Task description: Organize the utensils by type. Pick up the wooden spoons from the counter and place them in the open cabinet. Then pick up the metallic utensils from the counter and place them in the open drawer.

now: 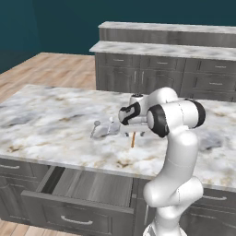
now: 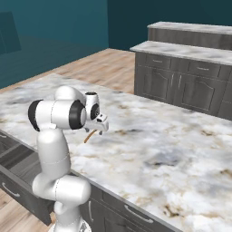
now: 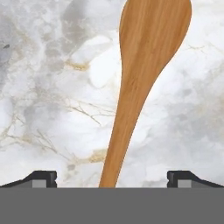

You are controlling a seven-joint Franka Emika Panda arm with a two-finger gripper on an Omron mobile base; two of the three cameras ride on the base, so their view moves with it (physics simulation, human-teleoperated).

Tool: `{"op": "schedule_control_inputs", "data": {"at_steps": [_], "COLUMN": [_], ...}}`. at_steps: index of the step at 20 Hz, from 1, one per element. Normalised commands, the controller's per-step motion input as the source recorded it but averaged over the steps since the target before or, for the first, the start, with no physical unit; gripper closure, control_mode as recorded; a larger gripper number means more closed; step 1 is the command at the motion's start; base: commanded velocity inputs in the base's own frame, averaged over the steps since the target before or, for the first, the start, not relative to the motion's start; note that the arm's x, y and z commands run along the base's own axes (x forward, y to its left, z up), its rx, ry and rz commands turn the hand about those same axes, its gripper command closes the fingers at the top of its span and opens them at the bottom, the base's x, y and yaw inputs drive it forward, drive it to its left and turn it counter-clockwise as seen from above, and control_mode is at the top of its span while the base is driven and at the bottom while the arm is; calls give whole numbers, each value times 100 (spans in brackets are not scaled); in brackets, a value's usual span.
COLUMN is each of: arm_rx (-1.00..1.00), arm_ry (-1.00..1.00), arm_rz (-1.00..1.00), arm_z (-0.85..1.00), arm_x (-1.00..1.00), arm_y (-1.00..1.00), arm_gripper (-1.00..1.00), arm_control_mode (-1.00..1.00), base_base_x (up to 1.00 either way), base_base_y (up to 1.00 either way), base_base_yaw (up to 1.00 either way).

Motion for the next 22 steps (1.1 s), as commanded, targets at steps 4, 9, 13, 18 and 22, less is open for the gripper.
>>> {"op": "schedule_control_inputs", "data": {"at_steps": [4, 9, 13, 18, 22], "arm_rx": [0, 0, 0, 0, 0], "arm_ry": [-4, -1, -1, -2, -3], "arm_rz": [0, 0, 0, 0, 0], "arm_z": [-2, -11, -27, -24, -17], "arm_x": [32, 28, 15, 1, 0], "arm_y": [0, 0, 0, 0, 0], "arm_gripper": [-100, -100, -100, -100, 100], "arm_control_mode": [-100, -100, -100, -100, -100], "base_base_x": [0, 0, 0, 0, 0], "base_base_y": [0, 0, 0, 0, 0], "base_base_yaw": [0, 0, 0, 0, 0]}}
